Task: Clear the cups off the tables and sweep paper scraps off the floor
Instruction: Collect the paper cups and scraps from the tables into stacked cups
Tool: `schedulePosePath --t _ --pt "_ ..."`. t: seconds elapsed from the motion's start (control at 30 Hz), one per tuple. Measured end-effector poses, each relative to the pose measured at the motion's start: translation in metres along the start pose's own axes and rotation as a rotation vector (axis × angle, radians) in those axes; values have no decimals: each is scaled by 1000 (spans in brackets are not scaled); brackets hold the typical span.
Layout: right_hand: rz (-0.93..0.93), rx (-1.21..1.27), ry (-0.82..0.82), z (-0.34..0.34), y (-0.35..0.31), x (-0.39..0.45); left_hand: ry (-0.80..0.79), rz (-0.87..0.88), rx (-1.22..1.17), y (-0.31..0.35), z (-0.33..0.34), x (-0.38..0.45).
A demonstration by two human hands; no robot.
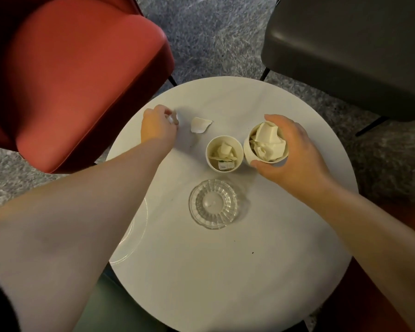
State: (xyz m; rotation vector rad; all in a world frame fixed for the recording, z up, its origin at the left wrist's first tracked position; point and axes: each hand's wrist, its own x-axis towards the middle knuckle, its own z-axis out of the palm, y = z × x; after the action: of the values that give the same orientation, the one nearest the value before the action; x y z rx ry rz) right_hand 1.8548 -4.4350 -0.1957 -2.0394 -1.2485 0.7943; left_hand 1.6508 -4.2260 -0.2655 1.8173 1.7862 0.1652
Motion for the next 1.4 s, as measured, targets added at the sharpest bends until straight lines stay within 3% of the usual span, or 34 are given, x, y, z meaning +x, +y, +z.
schedulePosePath --t 0.27,0.4,0.53,0.6,0.77,1.0,1.1,1.3,1.4 --pt "-24 -20 -34 -2 -1 2 -43 -88 -305 19 -22 -56" --pt "-19 -18 -44 -2 0 3 -69 14 -488 39 -35 -97" --pt "-33 -13 -60 -3 0 4 -221 103 -558 48 -34 -124" --pt "-39 -12 -69 -4 0 4 -211 104 -549 48 -31 -123" --pt "-53 -12 -72 -6 3 3 10 -5 -400 39 -15 -83" --pt "-59 46 -69 -5 10 3 -67 231 54 43 21 -33" --pt "-68 48 -69 -5 11 3 -82 244 176 41 28 -27" --pt "-83 37 -77 -5 12 3 -112 136 109 34 19 -37" --pt "-100 24 -81 -5 12 4 -74 38 -57 35 3 -53"
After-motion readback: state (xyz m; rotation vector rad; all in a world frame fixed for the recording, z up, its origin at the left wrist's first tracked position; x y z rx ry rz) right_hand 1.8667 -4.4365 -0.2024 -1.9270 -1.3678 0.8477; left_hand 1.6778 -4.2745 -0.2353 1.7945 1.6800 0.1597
